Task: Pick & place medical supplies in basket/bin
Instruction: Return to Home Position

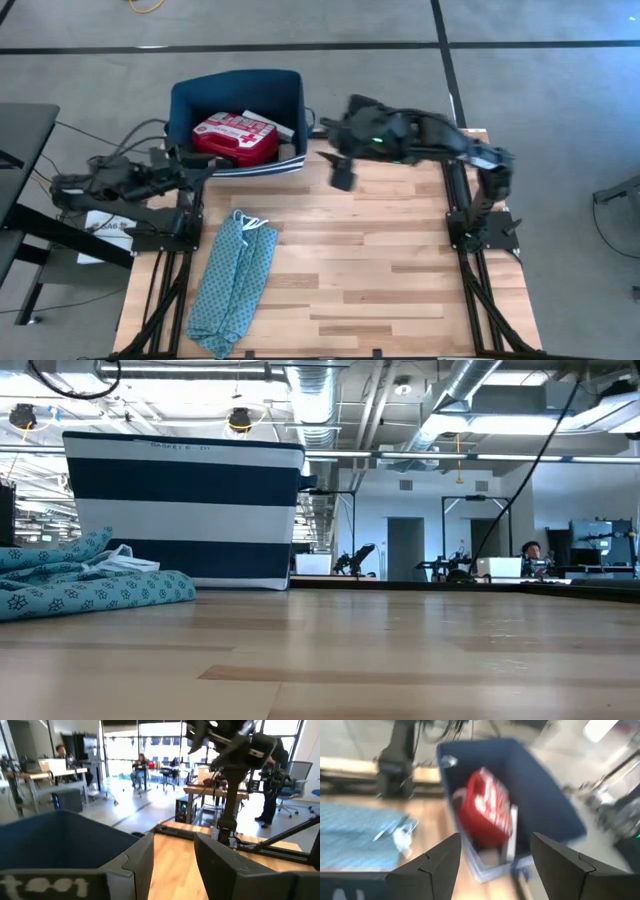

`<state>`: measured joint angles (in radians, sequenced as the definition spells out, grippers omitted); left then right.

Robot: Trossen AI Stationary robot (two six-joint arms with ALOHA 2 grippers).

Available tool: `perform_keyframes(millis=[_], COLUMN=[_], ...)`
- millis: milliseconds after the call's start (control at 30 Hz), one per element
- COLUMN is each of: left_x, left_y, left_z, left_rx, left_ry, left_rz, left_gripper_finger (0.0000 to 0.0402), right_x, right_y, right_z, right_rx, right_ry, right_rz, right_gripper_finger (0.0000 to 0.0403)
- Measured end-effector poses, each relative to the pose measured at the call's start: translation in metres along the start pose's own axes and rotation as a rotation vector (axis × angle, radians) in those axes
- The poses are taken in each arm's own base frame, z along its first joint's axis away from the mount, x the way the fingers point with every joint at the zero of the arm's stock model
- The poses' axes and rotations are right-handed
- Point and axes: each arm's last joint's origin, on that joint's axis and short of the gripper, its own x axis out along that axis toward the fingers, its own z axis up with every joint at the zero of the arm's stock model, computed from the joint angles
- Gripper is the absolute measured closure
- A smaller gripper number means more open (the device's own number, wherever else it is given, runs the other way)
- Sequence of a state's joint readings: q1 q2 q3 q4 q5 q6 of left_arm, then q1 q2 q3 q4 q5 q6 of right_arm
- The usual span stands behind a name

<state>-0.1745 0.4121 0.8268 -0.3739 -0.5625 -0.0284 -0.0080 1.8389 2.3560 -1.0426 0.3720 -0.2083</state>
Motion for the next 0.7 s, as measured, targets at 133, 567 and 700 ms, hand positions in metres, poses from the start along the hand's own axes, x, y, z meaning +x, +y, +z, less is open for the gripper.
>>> perform_keyframes(millis=[133,567,700], left_x=[-0.017,-0.002,0.006], left_y=[0.01,0.0,-0.007], left_z=[-0.002,-0.065,-0.085], left_rx=[0.052,0.123,0.135], left_ry=[-0.011,-0.094,-0.118], left_rz=[0.0,-0.095,-0.193], left_gripper_finger=[0.0272,0.0272,0.0272], right_x=[-0.05,-0.133,-0.133], right_y=[0.0,0.033,0.045], right_z=[-0.017,-0.138,-0.191], right_rx=[0.039,0.056,0.134], right_ry=[0.113,0.253,0.204], right_rz=[0.04,-0.286,-0.172], right_gripper_finger=[0.017,0.017,0.017])
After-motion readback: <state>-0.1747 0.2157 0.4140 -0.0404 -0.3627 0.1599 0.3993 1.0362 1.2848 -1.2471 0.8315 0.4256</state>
